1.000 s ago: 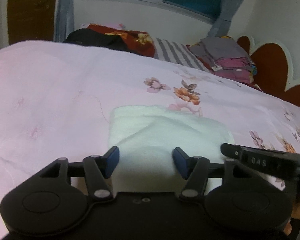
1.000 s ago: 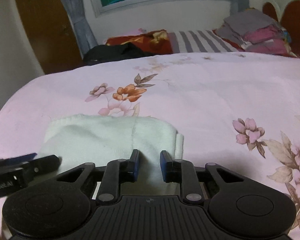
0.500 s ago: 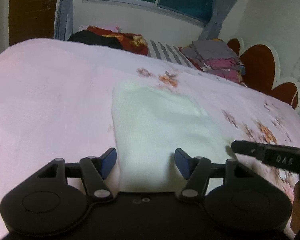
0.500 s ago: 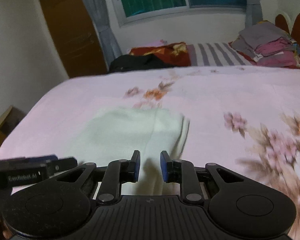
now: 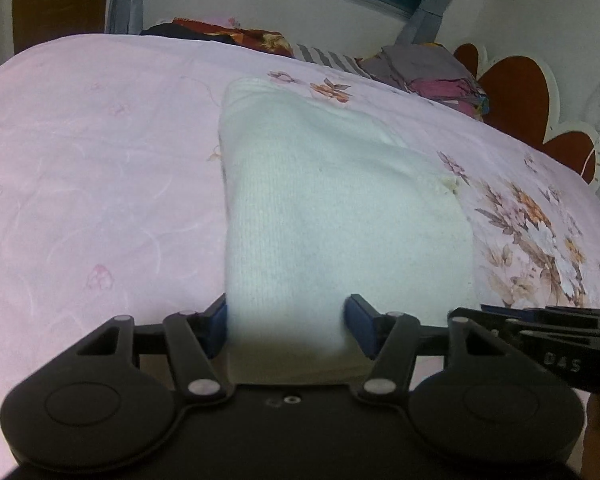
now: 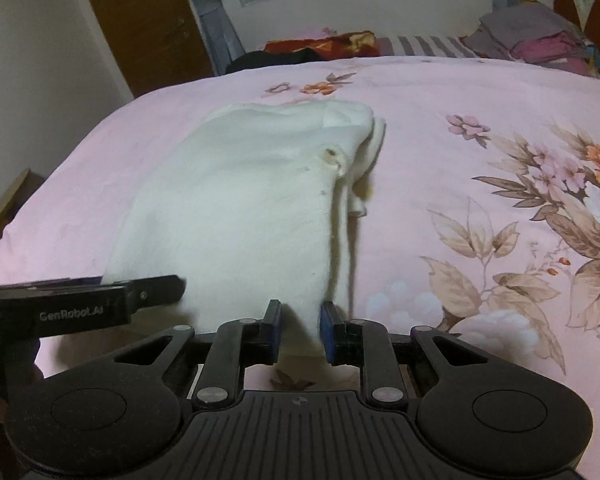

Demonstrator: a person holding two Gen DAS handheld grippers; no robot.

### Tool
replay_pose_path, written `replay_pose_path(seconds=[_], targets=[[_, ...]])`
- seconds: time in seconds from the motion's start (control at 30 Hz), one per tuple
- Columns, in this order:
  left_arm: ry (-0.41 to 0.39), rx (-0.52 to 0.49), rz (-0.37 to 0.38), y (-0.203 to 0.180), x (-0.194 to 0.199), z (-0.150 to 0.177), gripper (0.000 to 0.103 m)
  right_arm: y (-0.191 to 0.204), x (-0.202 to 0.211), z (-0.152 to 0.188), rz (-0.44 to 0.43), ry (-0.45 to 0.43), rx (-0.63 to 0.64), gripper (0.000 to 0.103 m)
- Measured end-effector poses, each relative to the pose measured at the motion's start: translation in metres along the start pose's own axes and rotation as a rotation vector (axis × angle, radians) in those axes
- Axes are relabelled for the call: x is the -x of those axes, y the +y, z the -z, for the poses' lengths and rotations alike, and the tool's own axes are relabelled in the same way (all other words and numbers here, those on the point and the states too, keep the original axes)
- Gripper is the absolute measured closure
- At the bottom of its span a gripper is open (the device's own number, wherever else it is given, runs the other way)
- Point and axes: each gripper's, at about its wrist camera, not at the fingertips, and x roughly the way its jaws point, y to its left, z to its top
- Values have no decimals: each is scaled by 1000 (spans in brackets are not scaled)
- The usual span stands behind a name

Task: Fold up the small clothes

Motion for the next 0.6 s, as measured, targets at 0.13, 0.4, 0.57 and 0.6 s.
replay_pose_path(seconds=[0.13, 0.4, 0.57, 0.6], targets=[[17, -8, 14, -5, 2, 0, 44, -6, -3, 0, 3, 8, -17, 99], [20, -34, 38, -10, 1, 11, 40, -17, -2, 12, 73, 0, -4, 100], [9, -44, 50, -5, 2, 14, 40, -27, 0, 14, 53, -17, -107, 86], [14, -45, 41, -7, 3, 12, 40, -29, 1, 15, 53, -22, -124, 86]])
